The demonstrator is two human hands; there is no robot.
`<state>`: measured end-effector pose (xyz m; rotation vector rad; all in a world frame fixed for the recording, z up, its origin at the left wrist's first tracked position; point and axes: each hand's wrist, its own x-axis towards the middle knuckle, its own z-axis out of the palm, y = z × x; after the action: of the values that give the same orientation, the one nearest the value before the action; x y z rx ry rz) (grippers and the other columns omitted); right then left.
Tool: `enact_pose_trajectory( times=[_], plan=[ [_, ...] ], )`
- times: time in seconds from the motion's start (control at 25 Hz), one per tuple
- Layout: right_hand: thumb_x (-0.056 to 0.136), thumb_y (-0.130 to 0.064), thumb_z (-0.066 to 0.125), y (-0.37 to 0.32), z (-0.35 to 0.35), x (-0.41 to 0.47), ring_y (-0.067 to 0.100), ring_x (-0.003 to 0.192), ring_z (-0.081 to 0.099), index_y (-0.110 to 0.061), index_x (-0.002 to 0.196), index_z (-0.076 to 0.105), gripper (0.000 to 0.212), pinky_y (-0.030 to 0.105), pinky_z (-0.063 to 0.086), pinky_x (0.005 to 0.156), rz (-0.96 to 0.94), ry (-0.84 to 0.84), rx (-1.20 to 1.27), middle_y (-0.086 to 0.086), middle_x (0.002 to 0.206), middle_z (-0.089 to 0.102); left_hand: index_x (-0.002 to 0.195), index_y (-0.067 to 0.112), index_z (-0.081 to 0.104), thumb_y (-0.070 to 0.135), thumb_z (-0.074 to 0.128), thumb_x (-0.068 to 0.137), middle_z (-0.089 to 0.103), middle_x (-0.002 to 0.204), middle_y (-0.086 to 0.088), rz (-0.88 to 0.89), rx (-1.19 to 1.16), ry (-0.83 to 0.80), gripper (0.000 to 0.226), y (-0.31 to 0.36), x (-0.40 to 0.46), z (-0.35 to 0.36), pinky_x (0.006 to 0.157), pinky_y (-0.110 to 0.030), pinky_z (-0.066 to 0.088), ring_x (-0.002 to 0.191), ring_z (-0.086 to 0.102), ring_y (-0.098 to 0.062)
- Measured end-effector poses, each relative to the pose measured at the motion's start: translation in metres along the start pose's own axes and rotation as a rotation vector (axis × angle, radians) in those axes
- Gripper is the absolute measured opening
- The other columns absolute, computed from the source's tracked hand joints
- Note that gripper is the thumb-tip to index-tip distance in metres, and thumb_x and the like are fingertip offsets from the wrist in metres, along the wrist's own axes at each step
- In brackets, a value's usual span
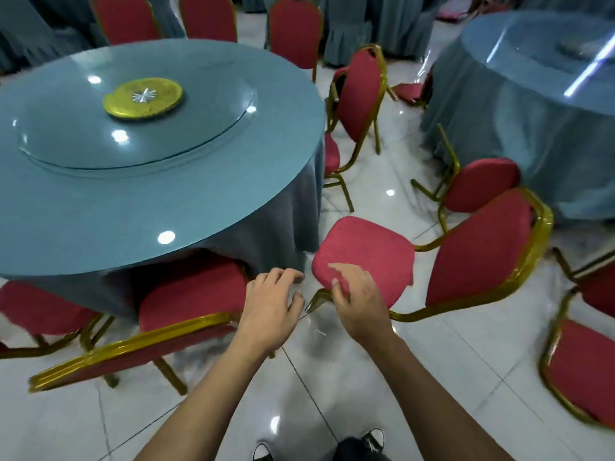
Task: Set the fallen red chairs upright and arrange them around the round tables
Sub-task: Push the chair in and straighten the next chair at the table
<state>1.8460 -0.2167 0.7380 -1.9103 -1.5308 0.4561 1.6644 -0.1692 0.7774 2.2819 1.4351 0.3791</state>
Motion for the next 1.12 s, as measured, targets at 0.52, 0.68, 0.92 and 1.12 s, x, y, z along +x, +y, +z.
enact_pose_trajectory(
  times=[0.52, 0.68, 0.92, 1.12],
  plan=[
    [0.100, -0.022, 0.052, 0.209, -0.214, 0.013, 0.010, 0.112, 0.051, -0.025, 0.130, 0.060, 0.032, 0.031, 0.045, 0.098, 0.137, 0.213, -0.035, -0.009, 0.126, 0.061, 0.129, 0.035, 0.054, 0.032, 0.051, 0.100, 0.052, 0.133, 0.013, 0.149, -0.125, -0.142, 0.029, 0.261, 0.100, 0.141, 0.110, -0.041, 0.034, 0.120, 0.043, -0.012],
    [0.099, -0.023, 0.053, 0.264, -0.262, 0.027, 0.007, 0.111, 0.049, -0.027, 0.129, 0.059, 0.031, 0.023, 0.040, 0.095, 0.179, 0.275, -0.072, -0.012, 0.124, 0.060, 0.128, 0.036, 0.054, 0.033, 0.047, 0.100, 0.053, 0.130, 0.013, 0.242, -0.099, -0.178, 0.029, 0.315, 0.144, 0.177, 0.105, -0.038, 0.035, 0.116, 0.045, -0.012],
    [0.100, -0.021, 0.054, 0.341, -0.324, 0.078, 0.004, 0.111, 0.048, -0.026, 0.130, 0.060, 0.031, 0.025, 0.042, 0.097, 0.215, 0.266, -0.099, -0.012, 0.125, 0.060, 0.126, 0.037, 0.052, 0.036, 0.044, 0.100, 0.054, 0.125, 0.014, 0.259, -0.107, -0.200, 0.028, 0.380, 0.212, 0.232, 0.102, -0.036, 0.034, 0.111, 0.044, -0.012],
    [0.101, -0.022, 0.053, 0.386, -0.363, 0.128, 0.007, 0.116, 0.049, -0.026, 0.130, 0.060, 0.031, 0.025, 0.041, 0.098, 0.190, 0.170, -0.119, -0.010, 0.127, 0.060, 0.130, 0.035, 0.049, 0.037, 0.042, 0.101, 0.051, 0.130, 0.012, 0.193, -0.081, -0.243, 0.030, 0.423, 0.252, 0.254, 0.106, -0.037, 0.033, 0.116, 0.043, -0.013]
  ],
)
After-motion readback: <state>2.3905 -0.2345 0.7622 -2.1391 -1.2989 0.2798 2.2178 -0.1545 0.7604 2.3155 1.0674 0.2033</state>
